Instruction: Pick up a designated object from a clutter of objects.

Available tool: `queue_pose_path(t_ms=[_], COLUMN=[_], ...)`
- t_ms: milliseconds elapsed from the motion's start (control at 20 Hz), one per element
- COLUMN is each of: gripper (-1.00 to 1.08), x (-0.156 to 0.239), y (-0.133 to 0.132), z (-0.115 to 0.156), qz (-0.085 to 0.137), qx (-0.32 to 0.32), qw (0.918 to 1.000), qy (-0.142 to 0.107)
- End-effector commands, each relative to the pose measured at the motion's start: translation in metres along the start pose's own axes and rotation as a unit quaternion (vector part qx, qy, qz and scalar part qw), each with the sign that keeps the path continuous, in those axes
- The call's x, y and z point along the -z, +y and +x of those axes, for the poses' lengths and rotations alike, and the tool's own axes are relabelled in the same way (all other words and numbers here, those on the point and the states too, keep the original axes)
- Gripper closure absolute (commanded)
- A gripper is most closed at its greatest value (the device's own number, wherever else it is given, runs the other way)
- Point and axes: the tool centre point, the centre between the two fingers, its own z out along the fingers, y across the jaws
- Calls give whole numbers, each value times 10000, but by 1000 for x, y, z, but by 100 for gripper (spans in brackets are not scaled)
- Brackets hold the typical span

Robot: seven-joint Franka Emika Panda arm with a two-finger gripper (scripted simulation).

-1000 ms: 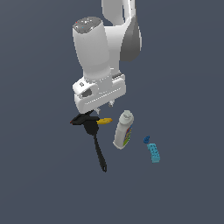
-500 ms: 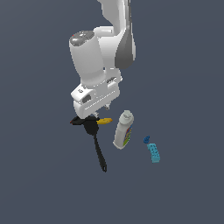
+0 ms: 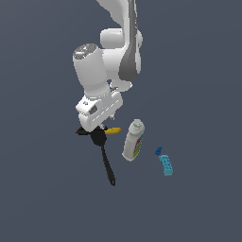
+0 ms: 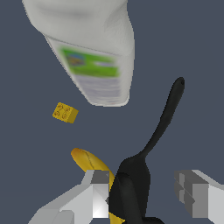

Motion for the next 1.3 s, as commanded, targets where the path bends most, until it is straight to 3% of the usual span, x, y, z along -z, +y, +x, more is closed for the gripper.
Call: queue_pose_path(t_ms=[0, 650, 1250], gripper=[-20, -20, -20], x=[-6, -32, -39], y=[0, 0, -1], z=[-7, -39, -51], qz=[-19, -134, -176], qx=[206, 1114, 1398], qw=[9998, 9937, 9900], qy=[21, 52, 39])
